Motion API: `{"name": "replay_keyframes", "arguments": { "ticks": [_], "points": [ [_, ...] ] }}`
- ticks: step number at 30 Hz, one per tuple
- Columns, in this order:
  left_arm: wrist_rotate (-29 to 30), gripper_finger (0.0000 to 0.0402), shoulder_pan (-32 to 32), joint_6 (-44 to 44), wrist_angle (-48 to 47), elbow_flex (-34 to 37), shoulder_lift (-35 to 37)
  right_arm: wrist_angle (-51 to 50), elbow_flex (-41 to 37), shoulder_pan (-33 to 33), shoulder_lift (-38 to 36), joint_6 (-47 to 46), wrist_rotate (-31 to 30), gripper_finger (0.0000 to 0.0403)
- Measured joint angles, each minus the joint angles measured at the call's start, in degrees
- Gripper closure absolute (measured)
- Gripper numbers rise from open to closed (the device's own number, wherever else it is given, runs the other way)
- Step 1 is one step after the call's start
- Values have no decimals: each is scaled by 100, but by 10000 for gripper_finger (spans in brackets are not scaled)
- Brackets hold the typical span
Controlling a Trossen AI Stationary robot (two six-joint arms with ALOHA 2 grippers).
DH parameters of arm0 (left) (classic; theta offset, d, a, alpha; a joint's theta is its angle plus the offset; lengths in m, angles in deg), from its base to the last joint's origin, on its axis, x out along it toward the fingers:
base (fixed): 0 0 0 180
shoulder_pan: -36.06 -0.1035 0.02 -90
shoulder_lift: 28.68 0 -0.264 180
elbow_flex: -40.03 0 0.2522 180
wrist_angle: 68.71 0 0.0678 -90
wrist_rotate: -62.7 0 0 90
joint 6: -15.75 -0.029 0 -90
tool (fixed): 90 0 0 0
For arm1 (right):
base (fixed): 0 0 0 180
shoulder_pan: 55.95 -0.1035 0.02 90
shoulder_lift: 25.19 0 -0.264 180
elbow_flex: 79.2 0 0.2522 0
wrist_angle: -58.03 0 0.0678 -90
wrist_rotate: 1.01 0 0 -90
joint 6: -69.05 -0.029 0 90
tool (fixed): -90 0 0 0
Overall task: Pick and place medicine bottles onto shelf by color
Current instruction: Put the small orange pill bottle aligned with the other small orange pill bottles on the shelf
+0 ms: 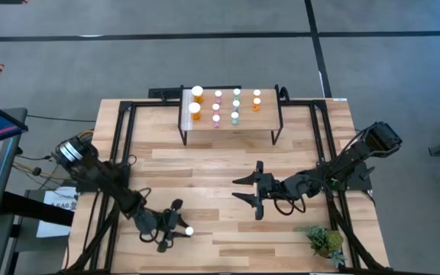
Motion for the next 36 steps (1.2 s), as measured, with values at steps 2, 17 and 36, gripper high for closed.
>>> {"name": "replay_keyframes", "arguments": {
  "ticks": [2,17,36],
  "points": [
    [-119,303,-195,-150,-301,0,394,16,0,0,0,-24,3,193],
    [-1367,303,-2364,-1077,-1070,-68,1889,209,683,467,658,301,328,193],
    [-2620,303,-3205,-1234,-2566,-1312,1891,-670,1362,766,632,62,752,111]
  ]
}}
